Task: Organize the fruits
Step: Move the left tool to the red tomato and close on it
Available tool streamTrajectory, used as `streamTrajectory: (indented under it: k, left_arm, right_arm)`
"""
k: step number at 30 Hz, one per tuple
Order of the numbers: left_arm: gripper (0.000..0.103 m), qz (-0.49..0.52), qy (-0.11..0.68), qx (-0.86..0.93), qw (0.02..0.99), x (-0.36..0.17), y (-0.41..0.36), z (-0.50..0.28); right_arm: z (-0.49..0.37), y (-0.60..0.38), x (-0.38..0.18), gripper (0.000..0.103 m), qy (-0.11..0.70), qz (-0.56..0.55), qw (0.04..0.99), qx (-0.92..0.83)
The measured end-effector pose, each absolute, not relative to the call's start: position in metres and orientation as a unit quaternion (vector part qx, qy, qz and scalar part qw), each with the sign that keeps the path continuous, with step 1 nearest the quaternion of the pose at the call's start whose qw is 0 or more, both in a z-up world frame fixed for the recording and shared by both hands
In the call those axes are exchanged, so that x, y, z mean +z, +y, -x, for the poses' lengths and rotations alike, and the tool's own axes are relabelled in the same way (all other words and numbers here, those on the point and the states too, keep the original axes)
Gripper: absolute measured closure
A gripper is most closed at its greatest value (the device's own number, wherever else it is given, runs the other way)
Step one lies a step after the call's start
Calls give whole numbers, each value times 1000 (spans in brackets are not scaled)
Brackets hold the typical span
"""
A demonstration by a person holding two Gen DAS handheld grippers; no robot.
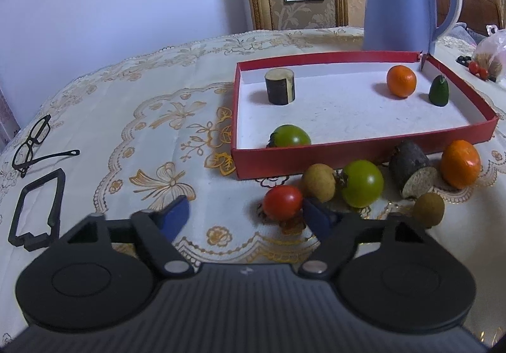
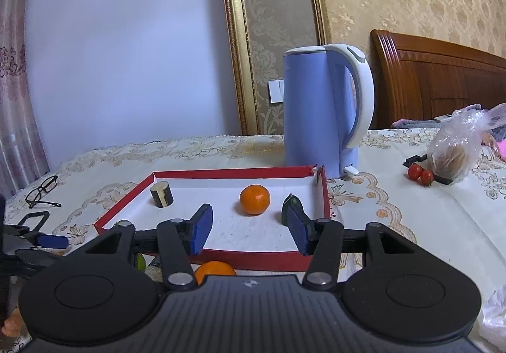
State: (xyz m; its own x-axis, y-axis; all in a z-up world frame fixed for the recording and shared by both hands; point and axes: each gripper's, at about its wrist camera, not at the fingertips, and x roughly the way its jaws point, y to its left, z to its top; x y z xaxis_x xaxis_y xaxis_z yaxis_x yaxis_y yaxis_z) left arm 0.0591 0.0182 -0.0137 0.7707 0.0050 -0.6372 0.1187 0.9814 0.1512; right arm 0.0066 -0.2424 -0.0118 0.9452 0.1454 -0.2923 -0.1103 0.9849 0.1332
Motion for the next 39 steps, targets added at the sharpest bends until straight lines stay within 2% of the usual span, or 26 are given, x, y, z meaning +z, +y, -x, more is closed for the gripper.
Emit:
streamTrajectory:
  k: [2,15,18,20,21,39]
  left_arm:
    - [43,-85,341,-29,936,-15,21,-61]
    - [47,-36,347,-49,936,-15,32,-72]
    - [61,-27,348,-57,935,-15,32,-75]
    - [77,-23,347,-62,935,-14,31,-76]
    - [80,-23,348,-64,935,-14,31,-76]
    - [80,-32,302,-38,952,11,43,-45]
  right_arm:
    - [-5,-242,-12,51,151,-58,984,68]
    - [4,-239,-18,51,155,-64,983,73]
    - [5,-240,-20,51,158,-66,983,71]
    - [6,-241,-22,51,160,-68,982,69]
    - [6,-241,-22,51,160,-69,982,69]
    - [7,-242,-33,51,183,-56,980,60]
